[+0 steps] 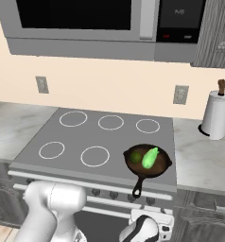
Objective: Put the corn and lime in the pan. Then turn on the front right burner and set the heat to medium.
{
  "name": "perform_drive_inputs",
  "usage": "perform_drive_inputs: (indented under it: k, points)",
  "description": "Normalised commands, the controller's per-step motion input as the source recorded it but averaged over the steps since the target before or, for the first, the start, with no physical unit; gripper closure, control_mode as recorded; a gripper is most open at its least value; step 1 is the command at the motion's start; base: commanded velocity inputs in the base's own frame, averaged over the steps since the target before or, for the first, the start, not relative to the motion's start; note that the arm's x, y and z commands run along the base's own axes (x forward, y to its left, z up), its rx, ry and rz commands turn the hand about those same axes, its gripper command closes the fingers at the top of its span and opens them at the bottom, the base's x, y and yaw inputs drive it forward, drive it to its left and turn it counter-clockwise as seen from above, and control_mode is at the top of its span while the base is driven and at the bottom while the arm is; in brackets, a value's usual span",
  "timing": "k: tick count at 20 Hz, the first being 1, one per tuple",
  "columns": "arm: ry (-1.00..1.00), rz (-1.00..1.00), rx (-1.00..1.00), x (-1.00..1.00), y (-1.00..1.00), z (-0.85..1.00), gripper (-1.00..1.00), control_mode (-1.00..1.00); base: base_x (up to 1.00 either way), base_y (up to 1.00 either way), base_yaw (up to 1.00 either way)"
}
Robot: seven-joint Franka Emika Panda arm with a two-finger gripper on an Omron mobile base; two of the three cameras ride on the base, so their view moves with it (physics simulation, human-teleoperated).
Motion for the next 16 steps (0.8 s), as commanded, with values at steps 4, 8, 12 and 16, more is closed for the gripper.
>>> perform_drive_inputs:
  k: [4,8,12,16]
  points:
    - [0.01,0.0,0.0,0.14,0.0,-0.04,-1.0,-1.0,0.0,0.0,0.0]
    - [0.0,0.0,0.0,0.0,0.0,-0.02,-1.0,-1.0,0.0,0.0,0.0]
    - [0.0,0.0,0.0,0.0,0.0,0.0,-1.0,-1.0,0.0,0.0,0.0]
    - [-0.03,0.0,0.0,0.0,0.0,0.01,-1.0,-1.0,0.0,0.0,0.0]
